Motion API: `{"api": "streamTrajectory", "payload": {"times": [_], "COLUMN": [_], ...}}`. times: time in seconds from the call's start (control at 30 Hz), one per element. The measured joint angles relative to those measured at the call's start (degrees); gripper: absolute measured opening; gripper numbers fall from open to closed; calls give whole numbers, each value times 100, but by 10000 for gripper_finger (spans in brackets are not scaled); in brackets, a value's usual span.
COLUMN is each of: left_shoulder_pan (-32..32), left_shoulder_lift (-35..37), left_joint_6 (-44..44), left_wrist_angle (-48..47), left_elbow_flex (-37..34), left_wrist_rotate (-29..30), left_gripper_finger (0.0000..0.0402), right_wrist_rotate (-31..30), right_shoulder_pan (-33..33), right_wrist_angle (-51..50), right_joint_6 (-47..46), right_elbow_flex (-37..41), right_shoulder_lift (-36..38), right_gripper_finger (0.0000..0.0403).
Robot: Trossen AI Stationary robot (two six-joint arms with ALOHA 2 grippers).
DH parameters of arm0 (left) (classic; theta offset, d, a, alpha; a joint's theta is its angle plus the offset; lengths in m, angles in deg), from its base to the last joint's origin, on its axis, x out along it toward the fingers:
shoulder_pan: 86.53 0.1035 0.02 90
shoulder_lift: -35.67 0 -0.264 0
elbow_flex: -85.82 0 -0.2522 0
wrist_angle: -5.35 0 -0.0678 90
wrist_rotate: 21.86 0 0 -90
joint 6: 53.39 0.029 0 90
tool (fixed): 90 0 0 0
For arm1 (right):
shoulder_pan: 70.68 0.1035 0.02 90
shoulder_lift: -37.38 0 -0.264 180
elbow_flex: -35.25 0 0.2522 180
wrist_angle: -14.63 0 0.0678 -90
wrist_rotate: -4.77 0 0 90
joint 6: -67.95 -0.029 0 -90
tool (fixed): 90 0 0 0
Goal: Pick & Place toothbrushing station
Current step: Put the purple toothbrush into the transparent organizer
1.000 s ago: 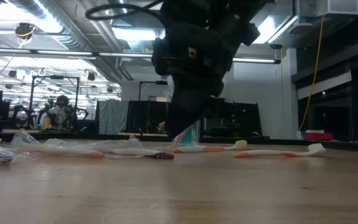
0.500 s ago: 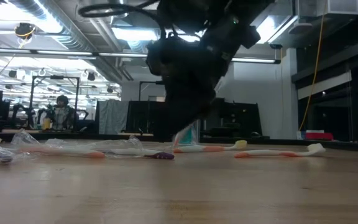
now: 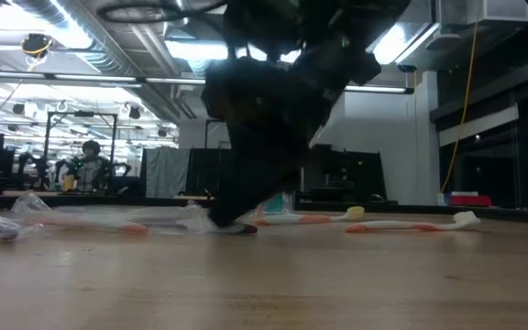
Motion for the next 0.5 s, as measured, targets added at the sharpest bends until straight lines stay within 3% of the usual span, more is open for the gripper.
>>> {"api": "streamTrajectory", "payload": {"times": [0.4,0.5], "left_shoulder_pan": [2,1], "left_shoulder_lift": [0,0], "left_joint_6": [0,22], "left_wrist_angle": [120,122], "left_elbow_flex": [0,0], "left_wrist_rotate": [-22,-22], "left_gripper_finger": [88,88], "right_wrist_rotate": [97,-139], "right_shoulder_pan": [32,114], "right_wrist_angle": [23,18], "right_joint_6": [-258,28], "right_elbow_flex": [-96,-398], "right_shoulder_lift": [-107,-75], "right_gripper_finger": [97,97]}}
